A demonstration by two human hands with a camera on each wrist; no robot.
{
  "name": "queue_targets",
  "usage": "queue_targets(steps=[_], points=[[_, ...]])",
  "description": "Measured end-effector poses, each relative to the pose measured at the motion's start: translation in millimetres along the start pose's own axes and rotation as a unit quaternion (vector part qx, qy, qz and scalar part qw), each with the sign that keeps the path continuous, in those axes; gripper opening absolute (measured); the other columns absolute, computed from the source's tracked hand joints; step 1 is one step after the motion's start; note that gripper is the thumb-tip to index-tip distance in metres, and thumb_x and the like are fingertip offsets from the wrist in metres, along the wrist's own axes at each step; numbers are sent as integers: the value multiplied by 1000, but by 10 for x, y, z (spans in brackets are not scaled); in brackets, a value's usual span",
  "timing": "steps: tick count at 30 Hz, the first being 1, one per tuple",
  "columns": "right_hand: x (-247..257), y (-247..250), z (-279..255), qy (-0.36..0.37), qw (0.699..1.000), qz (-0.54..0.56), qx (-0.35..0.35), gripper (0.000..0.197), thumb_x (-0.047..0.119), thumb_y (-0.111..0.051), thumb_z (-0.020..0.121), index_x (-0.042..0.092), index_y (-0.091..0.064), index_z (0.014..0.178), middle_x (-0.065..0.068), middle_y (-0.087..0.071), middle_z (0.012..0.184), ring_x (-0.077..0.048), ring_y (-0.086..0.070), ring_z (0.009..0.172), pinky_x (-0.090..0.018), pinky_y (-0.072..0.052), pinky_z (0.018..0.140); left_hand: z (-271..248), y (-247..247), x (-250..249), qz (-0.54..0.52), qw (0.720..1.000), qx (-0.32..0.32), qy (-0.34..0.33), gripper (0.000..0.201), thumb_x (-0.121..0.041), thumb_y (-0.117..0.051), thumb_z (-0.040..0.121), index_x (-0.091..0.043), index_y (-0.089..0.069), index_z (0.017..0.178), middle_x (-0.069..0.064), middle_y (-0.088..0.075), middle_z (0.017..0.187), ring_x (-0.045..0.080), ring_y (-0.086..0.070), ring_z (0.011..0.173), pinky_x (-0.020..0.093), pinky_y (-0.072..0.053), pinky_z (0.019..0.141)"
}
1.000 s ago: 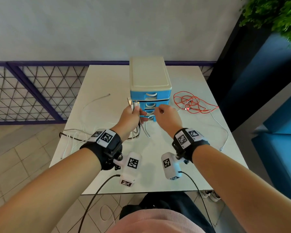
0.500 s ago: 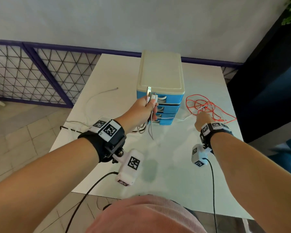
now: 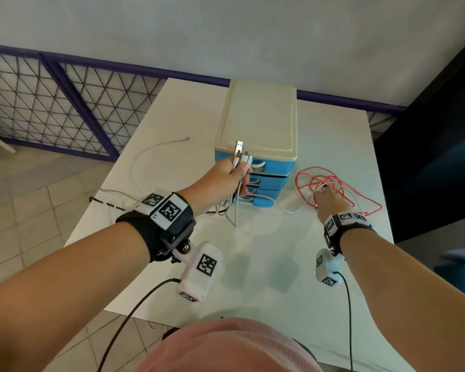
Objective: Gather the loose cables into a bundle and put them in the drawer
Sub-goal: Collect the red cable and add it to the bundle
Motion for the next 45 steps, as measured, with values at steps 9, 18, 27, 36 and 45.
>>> queue_targets(steps=[9, 18, 27, 36, 45], points=[[546, 212, -581, 100, 970, 221, -29, 18, 29, -60, 85, 18, -52, 73, 0, -58, 80, -26, -54, 85, -27, -32, 70, -54, -66, 41, 30, 999, 17, -1, 16, -26, -36, 101, -14, -45, 96, -3, -49, 72, 17, -50, 65, 43, -49, 78], [845, 779, -1269, 64, 796, 602, 9, 8, 11, -75, 82, 6, -70, 86, -1, -75, 75, -5, -69, 63, -17, -57, 68, -170, -292, 5, 59, 994, 91, -33, 14, -30, -63, 89, -18, -58, 93, 6, -48, 77, 8, -45, 58, 15, -42, 50], [1016, 1132, -1532, 90, 687, 721, 23, 18, 9, -63, 91, -1, -70, 104, -13, -76, 95, -19, -73, 90, -22, -57, 79, -396, -149, -207, -88, 991, -4, -103, 16, -20, -71, 84, -13, -73, 98, -9, -72, 74, -1, -65, 64, 11, -49, 59], [927, 612, -1489, -12, 884, 434, 175, 19, 11, -54, 95, -5, -64, 91, -9, -70, 69, -16, -66, 61, -34, -58, 77, -528, 510, -430, -137, 970, -159, -120, 24, -31, -59, 92, -18, -54, 71, -14, -43, 43, 0, -39, 42, 18, -36, 49], [1720, 1806, -1737, 202, 876, 425, -101, 45, 40, -45, 99, 2, -67, 106, -23, -67, 97, -32, -58, 80, -25, -40, 62, -661, 667, -572, -63, 989, -66, -117, 23, -22, -57, 93, -5, -64, 107, -12, -53, 61, -3, -43, 43, 13, -37, 51]])
Point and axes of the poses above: each hand's wrist, its own z-axis towards the middle knuckle, its own y-axis out of the back of the hand, x = y × z, the point moved 8 cm from there along z, towards the middle knuckle
